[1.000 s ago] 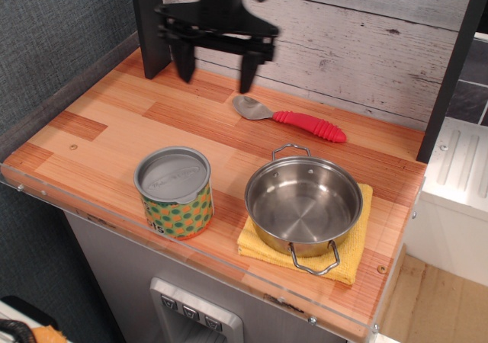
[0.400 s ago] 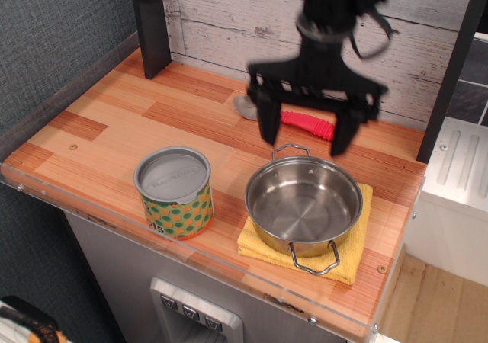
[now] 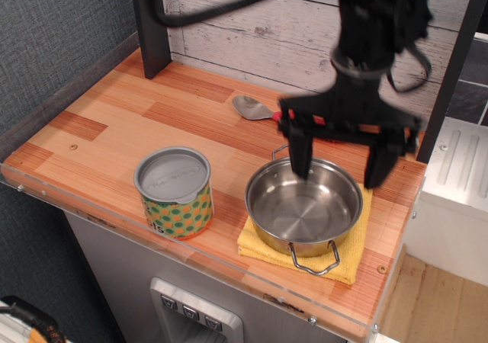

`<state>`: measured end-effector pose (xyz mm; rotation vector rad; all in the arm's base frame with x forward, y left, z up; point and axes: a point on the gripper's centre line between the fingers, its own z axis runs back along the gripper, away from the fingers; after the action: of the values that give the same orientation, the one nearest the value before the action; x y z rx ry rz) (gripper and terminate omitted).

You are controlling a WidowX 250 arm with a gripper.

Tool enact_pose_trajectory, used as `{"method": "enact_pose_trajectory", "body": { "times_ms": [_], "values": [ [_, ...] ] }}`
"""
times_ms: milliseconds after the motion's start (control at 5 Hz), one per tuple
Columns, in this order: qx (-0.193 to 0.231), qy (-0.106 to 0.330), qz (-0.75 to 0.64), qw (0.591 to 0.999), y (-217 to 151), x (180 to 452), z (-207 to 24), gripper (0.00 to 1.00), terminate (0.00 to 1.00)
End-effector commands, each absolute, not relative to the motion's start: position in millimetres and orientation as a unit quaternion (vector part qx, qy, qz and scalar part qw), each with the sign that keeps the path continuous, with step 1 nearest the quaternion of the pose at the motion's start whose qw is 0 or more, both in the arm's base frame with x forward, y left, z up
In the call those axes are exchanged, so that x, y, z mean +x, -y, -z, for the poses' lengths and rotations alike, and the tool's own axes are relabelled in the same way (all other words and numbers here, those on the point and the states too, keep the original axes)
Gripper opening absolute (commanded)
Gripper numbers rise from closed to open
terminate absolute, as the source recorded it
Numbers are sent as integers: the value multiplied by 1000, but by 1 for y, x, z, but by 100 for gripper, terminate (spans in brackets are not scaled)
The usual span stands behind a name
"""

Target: Move the pot and place it on the left edge of the table

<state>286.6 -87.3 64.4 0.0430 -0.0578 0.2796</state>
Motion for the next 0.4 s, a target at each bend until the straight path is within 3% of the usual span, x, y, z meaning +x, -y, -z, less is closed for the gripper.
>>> {"method": "enact_pose_trajectory", "body": {
  "times_ms": [0, 200],
  "values": [
    [35, 26, -138, 990, 96, 291, -50, 100, 0],
    [45, 27, -146, 988, 97, 293, -39, 100, 0]
  ]
}}
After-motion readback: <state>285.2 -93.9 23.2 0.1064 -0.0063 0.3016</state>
